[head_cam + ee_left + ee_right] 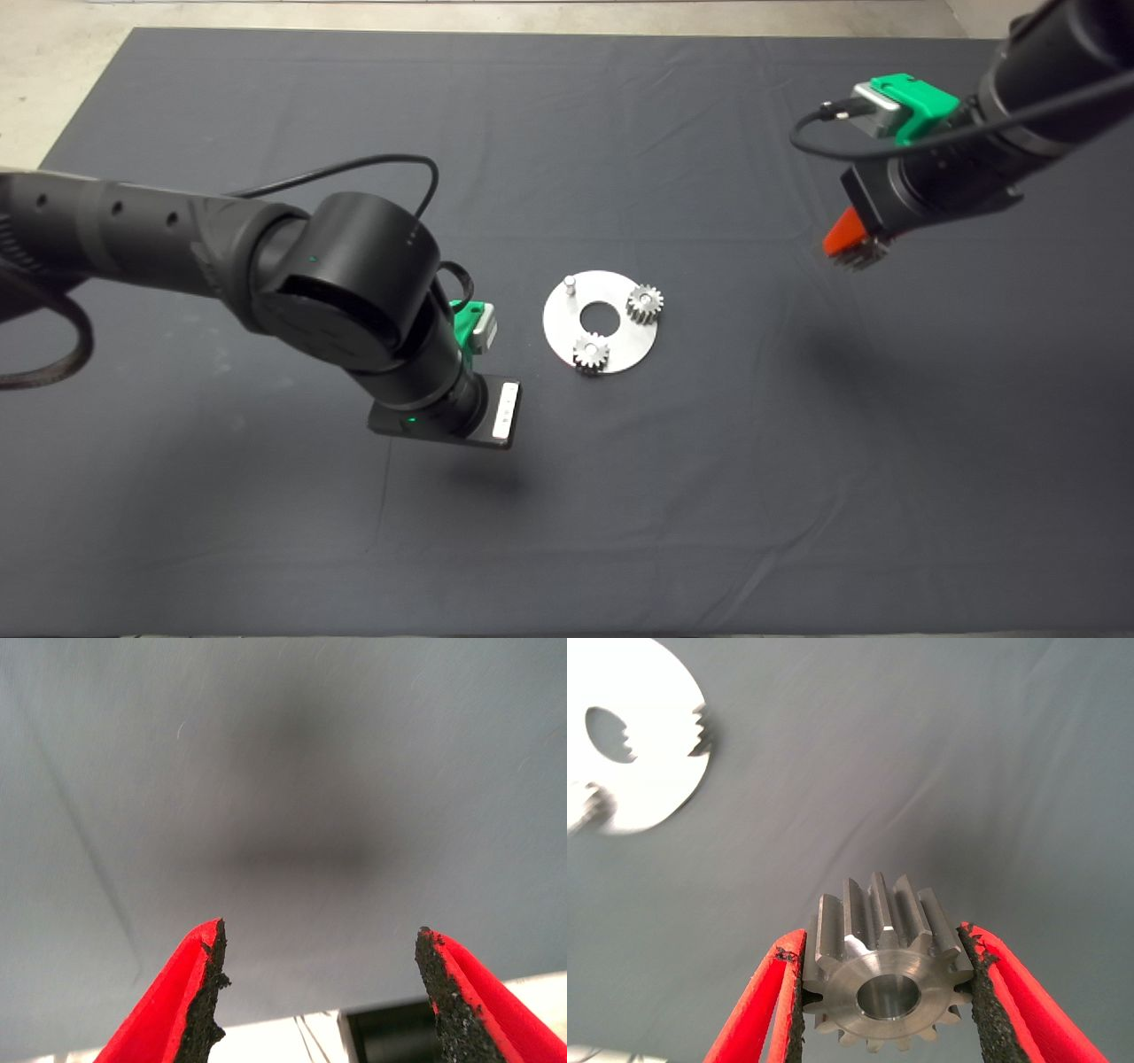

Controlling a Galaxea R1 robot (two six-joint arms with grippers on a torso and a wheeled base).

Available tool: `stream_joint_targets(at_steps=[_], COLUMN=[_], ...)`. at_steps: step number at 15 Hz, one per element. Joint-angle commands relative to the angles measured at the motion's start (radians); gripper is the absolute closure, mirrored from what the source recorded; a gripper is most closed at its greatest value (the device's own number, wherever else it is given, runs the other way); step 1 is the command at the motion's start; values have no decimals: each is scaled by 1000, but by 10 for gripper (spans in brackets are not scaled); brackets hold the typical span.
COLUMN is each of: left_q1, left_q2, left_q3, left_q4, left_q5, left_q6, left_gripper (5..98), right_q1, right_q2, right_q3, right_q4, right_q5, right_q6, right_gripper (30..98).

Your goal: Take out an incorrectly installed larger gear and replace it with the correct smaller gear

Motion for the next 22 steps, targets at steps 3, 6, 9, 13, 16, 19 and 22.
stream_joint_targets(at_steps=[3, 6, 9, 13, 16, 19, 22], left_q1=[-17, -17, -17, -17, -17, -17, -19], left_q2=[-55, -86, -114, -108, -97, -92, -103], left_q3=[37, 69, 59, 43, 31, 13, 28], left_q4=[-50, -53, -67, -65, -59, -56, -43], left_q5=[87, 86, 88, 88, 87, 88, 90], left_q6=[10, 10, 11, 11, 11, 11, 10], left_gripper=[499, 499, 499, 499, 499, 499, 499], right_q1=[4, -56, -56, -61, -64, -75, -138], right_q2=[126, 266, 439, 622, 632, 657, 659], right_q3=[-186, -410, -652, -838, -846, -851, -845], right_q4=[36, 87, 144, 209, 208, 209, 201], right_q5=[-46, -49, -48, -48, -46, -45, -45], right_q6=[24, -73, -199, -324, -336, -336, -335], right_gripper=[892, 893, 893, 893, 893, 894, 895])
